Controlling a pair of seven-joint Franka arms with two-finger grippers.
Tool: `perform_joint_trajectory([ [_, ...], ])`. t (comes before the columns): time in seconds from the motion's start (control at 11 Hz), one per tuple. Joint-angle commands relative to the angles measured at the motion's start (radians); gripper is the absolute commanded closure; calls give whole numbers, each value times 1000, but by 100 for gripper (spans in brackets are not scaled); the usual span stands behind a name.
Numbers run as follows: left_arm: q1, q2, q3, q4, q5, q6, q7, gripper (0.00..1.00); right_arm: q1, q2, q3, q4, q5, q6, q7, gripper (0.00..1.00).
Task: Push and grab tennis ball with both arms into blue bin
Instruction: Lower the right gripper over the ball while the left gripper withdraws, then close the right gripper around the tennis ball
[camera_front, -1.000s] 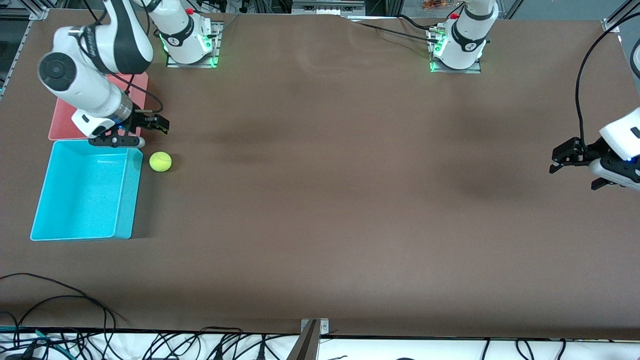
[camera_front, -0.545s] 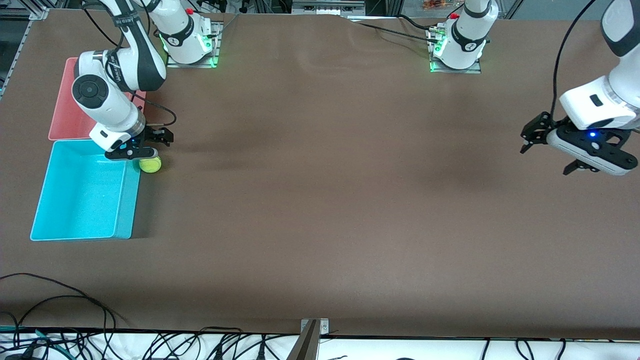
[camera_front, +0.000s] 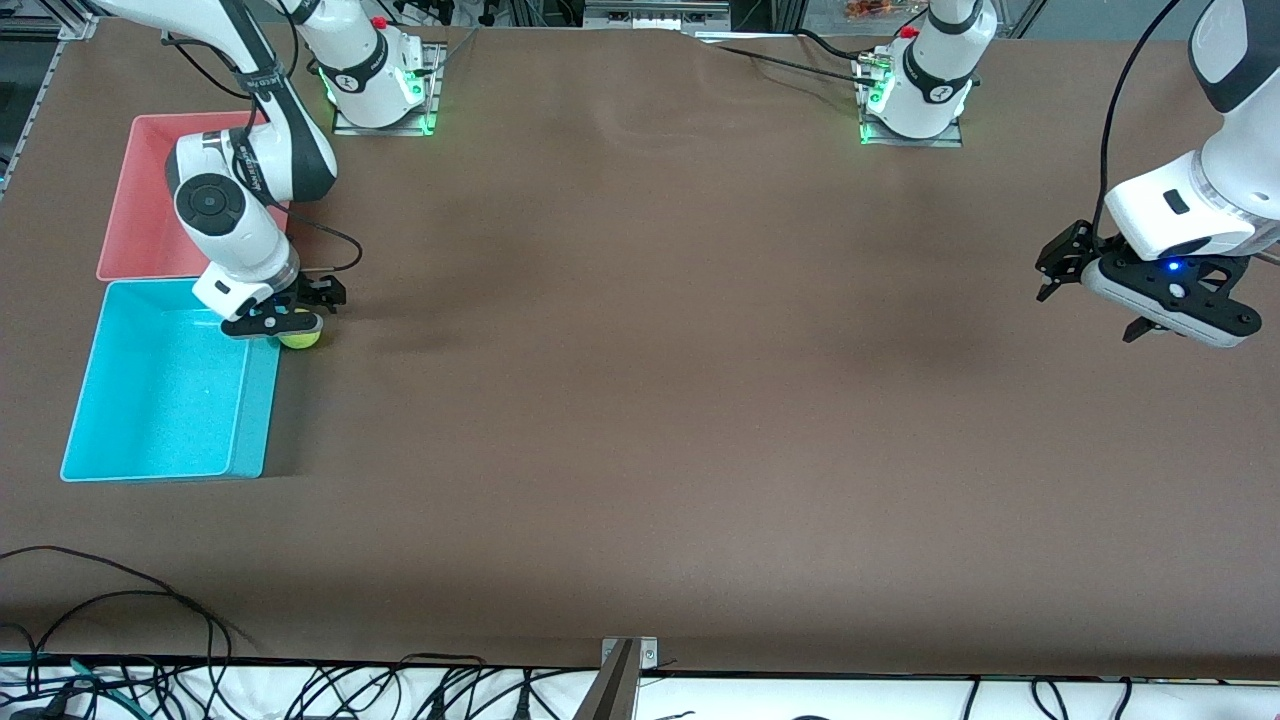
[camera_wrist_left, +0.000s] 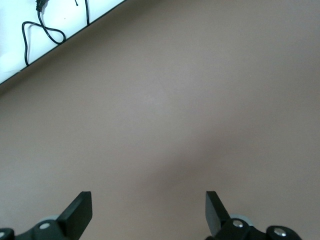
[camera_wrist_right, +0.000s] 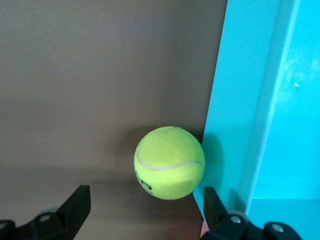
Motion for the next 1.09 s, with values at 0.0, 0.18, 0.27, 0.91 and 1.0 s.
perform_joint_trajectory([
  [0.0,-4,6,-28,49,-18,-16,-87,0,-7,47,-18,-5,-134,83,122,0],
  [0.18,2,7,-33,52,-26,-22,-169,0,-7,67,-18,-1,-184,108,166,0],
  [0.27,9,7,-33,51,-28,-22,-177,0,-6,67,-18,1,-189,117,170,0],
  [0.91,57,9,-82,75,-29,-62,-292,0,-3,95,-20,8,-214,155,173,18],
  [1.0,54,10,-82,86,-29,-81,-292,0,-3,95,-20,10,-220,155,173,18],
])
